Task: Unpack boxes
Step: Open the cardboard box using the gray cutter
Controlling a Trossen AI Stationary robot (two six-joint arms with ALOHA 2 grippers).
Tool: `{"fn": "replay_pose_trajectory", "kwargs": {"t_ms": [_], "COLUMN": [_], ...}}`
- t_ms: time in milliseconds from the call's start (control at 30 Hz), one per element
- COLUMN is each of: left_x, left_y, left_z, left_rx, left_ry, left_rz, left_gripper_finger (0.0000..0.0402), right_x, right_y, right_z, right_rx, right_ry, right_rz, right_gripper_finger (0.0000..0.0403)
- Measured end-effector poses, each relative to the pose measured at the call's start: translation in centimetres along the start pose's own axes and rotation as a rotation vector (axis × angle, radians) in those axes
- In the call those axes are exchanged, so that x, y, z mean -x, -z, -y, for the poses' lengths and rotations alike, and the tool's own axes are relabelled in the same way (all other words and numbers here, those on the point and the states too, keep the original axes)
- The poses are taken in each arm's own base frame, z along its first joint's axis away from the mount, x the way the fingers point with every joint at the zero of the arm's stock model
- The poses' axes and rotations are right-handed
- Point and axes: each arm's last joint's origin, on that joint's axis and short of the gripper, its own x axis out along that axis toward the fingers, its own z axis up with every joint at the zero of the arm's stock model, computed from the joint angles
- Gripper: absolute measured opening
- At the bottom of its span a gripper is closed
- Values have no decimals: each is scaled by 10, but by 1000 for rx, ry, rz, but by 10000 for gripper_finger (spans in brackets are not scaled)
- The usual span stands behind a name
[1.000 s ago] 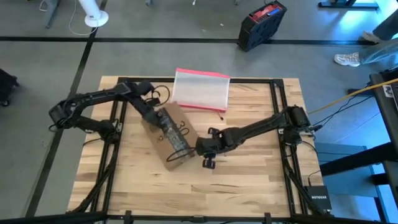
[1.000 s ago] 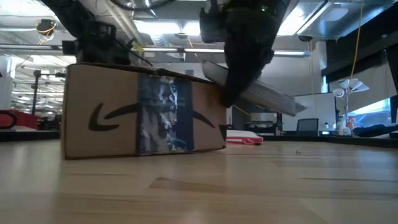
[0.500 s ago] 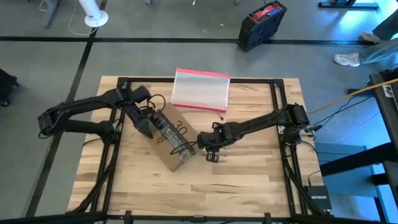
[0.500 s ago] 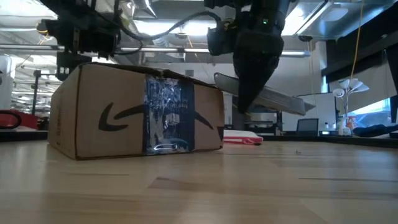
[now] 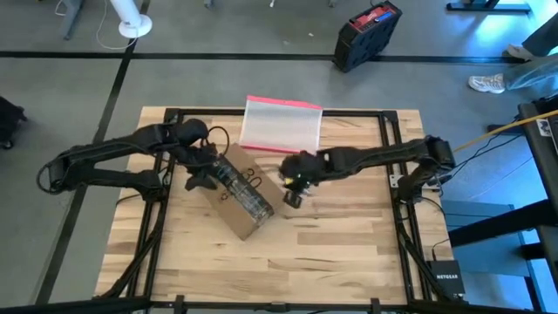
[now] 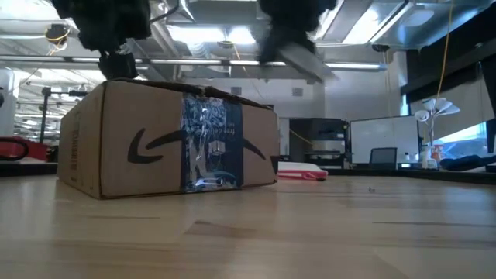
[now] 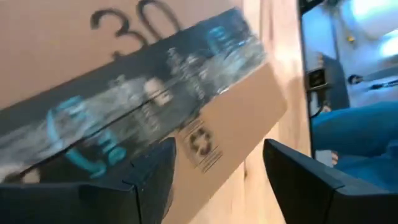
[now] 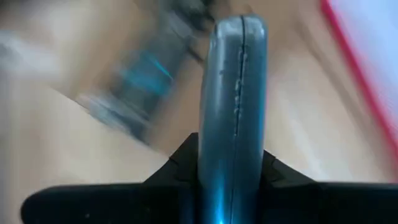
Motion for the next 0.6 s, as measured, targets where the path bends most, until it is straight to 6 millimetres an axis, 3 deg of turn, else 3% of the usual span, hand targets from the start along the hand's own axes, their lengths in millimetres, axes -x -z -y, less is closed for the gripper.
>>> {"fn": "replay_pose_trajectory", "kwargs": {"t_ms": [67, 133, 367, 600], "left_x": [-1, -1, 6, 5], "left_y": [4, 8, 11, 18], "left_z": [-4, -9, -24, -42], "left_rx": [42, 84, 191, 310], "left_ry": [-28, -74, -143, -165], "left_rz": [-48, -102, -88, -86], "left_gripper_finger": [235, 235, 235, 235], "right_x": [1, 1, -17, -36], "right_y": [-11, -10, 25, 56], "right_z": [-5, -9, -16, -29], "right_rx": [-25, -27, 2, -49], "right_ry": [-158, -210, -179, -205], "right_rz": [61, 44, -86, -77], "right_gripper_finger": [65, 65, 65, 65]}}
